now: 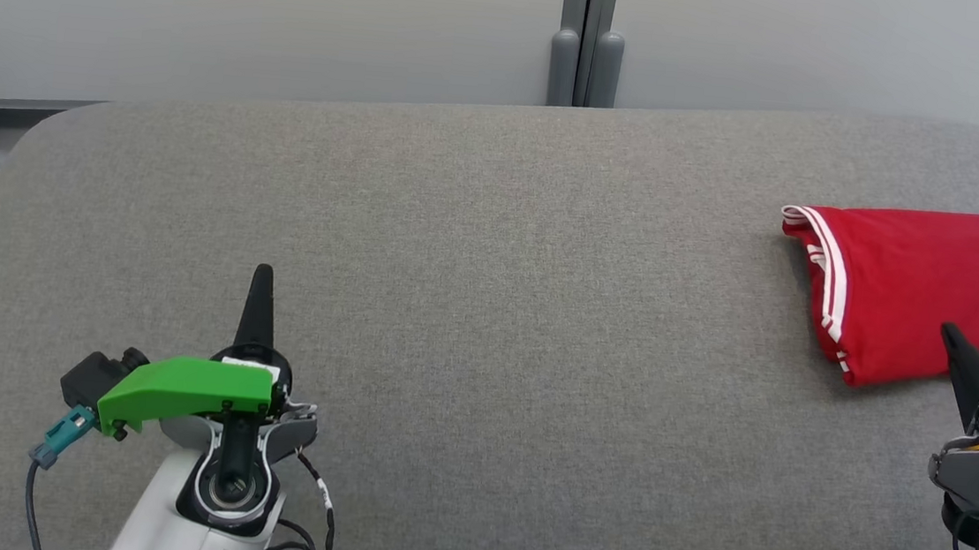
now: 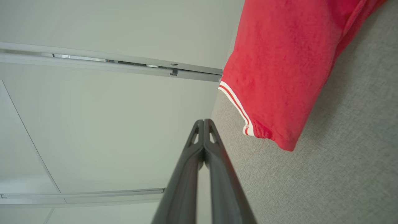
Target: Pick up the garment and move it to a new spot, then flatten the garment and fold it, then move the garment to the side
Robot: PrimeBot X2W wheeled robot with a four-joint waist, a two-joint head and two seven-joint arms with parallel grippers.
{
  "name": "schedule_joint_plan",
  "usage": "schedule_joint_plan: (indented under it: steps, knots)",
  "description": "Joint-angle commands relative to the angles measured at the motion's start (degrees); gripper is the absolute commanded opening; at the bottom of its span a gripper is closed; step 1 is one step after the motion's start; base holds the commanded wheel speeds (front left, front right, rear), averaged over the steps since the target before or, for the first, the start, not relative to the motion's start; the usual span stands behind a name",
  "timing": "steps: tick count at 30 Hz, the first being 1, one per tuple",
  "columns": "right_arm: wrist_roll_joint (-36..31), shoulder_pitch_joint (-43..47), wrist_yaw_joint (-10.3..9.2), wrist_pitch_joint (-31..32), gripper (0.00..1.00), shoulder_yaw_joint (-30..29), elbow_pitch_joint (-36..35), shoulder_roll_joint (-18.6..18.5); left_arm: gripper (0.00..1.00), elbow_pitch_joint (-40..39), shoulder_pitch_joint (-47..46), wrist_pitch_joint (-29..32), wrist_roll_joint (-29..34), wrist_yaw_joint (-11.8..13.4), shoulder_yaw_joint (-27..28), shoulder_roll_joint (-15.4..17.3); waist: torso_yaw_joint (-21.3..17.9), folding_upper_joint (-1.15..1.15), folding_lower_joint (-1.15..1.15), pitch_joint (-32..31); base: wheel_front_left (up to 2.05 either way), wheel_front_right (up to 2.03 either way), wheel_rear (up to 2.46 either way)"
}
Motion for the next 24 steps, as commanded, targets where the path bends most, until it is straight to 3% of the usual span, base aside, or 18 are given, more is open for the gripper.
schedule_joint_plan:
  steps: [1,24]
  knots:
    - [1.33,-1.37,0.03,0.51,0.00,-0.47,0.34,-0.51,0.00,0.25,-1.69,-0.24,-1.01,-0.33,-0.06,-0.10,-0.02,0.00,0.00,0.04,0.00,0.00,0.00]
    - [10.76,-4.64,0.02,3.73,0.00,-2.60,4.79,-1.67,0.00,2.70,-4.17,-0.42,-9.62,-1.54,-0.58,-1.59,-0.40,0.00,0.00,0.65,0.00,0.00,0.00]
